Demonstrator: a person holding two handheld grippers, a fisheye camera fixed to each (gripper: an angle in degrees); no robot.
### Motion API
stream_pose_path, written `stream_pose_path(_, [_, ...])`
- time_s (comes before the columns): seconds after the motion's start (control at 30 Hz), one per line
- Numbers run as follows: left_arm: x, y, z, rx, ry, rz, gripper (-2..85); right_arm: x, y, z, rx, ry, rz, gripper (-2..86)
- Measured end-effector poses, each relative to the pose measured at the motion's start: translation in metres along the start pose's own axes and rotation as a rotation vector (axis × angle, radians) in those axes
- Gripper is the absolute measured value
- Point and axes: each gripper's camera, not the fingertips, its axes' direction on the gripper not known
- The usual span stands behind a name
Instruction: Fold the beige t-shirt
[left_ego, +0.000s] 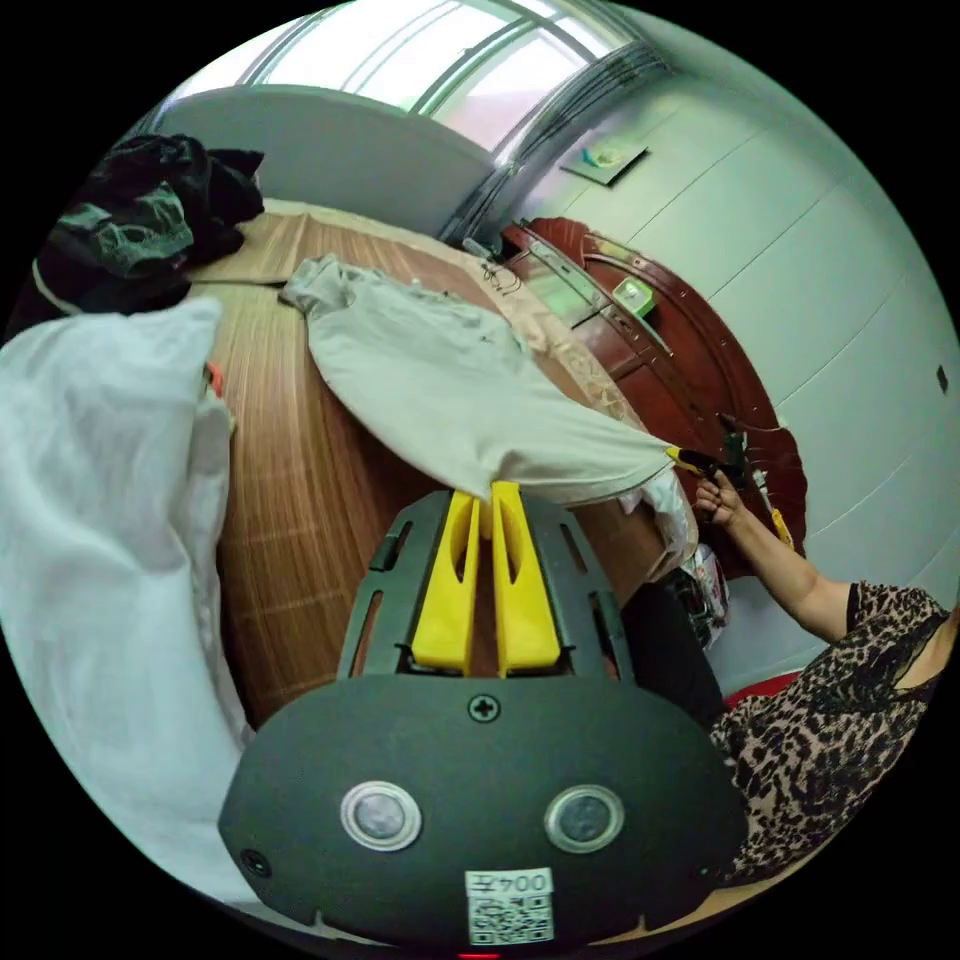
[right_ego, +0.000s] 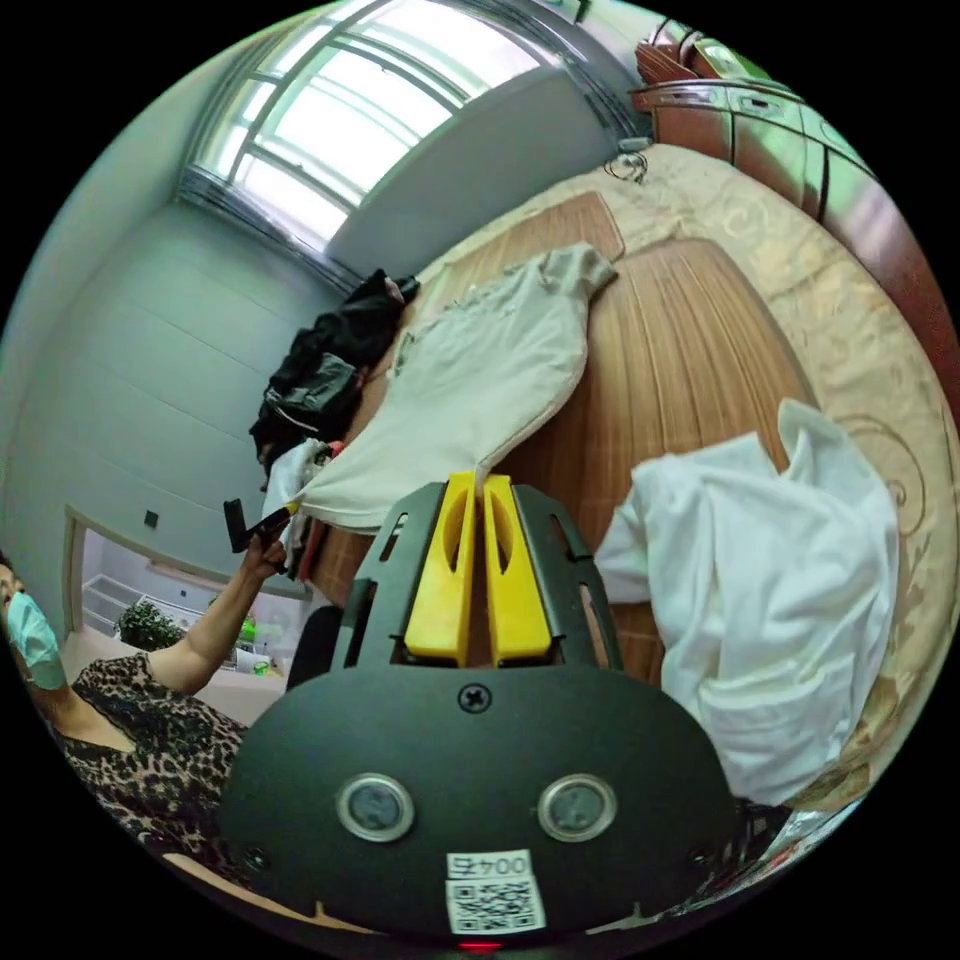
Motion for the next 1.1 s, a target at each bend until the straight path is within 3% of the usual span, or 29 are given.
stream_pose_path(0.13, [-0.014,0.040,0.030,-0.136,-0.044,0.008,3.4,0.003,0.030,0.019,-0.039,0.023,0.029,-0.3])
stream_pose_path(0.57, [-0.014,0.140,0.032,-0.198,-0.079,-0.004,3.3,-0.052,0.104,0.034,-0.049,0.070,0.029,-0.3])
stream_pose_path(0.83, [-0.022,0.182,0.044,-0.290,-0.090,-0.016,4.0,-0.082,0.130,0.065,-0.157,0.190,0.027,0.5])
stream_pose_path(1.1, [-0.028,0.212,0.025,-0.322,-0.191,0.029,9.7,-0.109,0.120,0.069,-0.235,0.293,0.074,7.6])
